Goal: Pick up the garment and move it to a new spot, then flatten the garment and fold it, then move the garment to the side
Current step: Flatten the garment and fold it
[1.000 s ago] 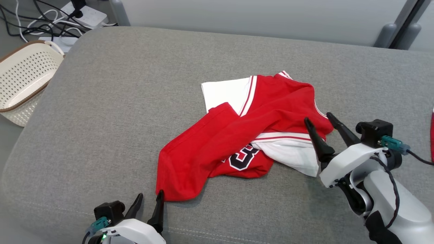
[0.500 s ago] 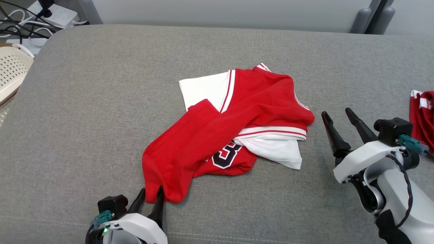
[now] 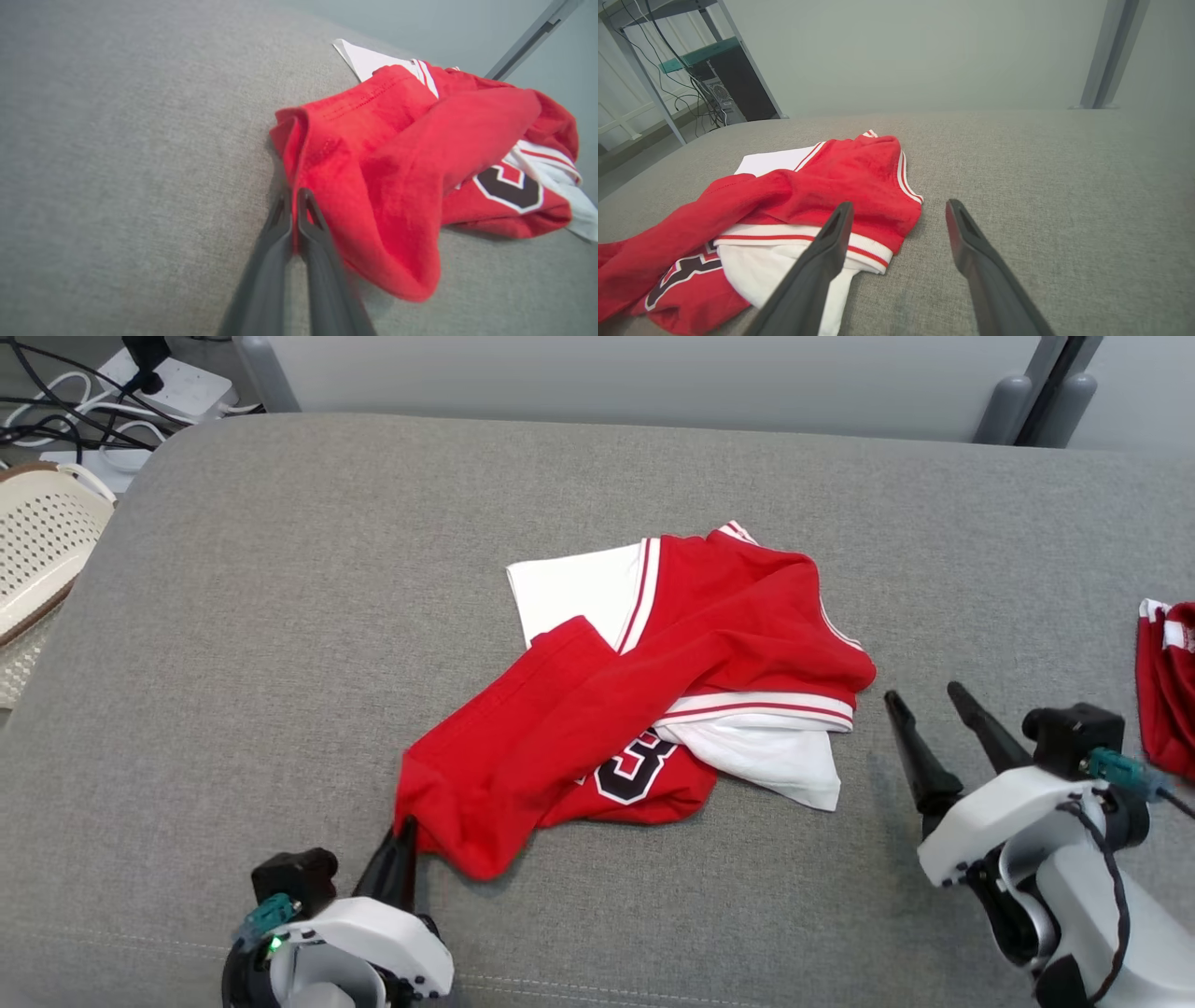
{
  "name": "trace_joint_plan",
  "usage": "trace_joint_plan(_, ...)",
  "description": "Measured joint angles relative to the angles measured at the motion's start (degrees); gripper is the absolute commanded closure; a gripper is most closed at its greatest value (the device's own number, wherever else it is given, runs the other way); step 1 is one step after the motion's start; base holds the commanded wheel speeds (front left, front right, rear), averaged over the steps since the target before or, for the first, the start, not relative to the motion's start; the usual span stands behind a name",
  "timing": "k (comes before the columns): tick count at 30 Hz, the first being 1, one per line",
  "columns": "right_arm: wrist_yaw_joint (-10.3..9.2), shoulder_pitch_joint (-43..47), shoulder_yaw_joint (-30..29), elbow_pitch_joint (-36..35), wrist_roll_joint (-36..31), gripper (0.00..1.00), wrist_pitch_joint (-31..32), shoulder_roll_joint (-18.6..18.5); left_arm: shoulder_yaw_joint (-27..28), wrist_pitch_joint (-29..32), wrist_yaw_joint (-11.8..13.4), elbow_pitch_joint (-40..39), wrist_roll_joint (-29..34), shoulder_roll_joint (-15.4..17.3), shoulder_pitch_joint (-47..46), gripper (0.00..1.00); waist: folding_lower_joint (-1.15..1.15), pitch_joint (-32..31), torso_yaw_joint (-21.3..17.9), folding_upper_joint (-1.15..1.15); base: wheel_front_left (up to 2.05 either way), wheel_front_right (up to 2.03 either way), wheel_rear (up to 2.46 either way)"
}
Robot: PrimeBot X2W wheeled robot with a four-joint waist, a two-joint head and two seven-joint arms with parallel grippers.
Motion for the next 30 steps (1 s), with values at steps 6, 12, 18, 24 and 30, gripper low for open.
trace_joint_plan(6, 0.0, 4.4, 4.3, 0.3, 3.4, 0.0, 0.0, -0.2, 5.7, 0.0, 0.9, -4.6, 4.2, 0.1, 2.7, 1.0, 0.0, -0.8, 0.9, 0.0, 0.0, 0.0, 0.0)
trace_joint_plan(12, 0.0, 5.2, 10.2, 1.3, 7.3, 0.0, 0.1, 0.8, 8.4, 0.0, 0.9, -5.9, 5.4, 0.1, 3.4, 1.0, 0.0, -0.6, 1.2, 0.0, 0.0, 0.0, 0.0)
trace_joint_plan(18, 0.0, 4.5, 12.5, 3.9, 9.3, 0.0, 0.1, 0.7, 8.4, 0.0, 0.9, -6.0, 5.4, 0.1, 3.4, 1.0, 0.0, 0.1, 1.7, 0.0, 0.0, 0.0, 0.0)
trace_joint_plan(24, 0.0, 2.1, 14.3, 5.3, 11.6, 0.0, 0.1, 0.7, 7.4, 0.0, 0.9, -6.1, 5.3, 0.1, 3.4, 1.0, 0.0, 0.9, 2.6, 0.0, 0.0, 0.0, 0.0)
trace_joint_plan(30, 0.0, 1.3, 16.1, 5.6, 13.7, 0.5, 0.1, 0.4, 6.6, 0.0, 0.9, -6.2, 4.9, 0.1, 3.4, 1.0, 0.0, 1.2, 3.0, 0.0, 0.0, 0.0, 0.0)
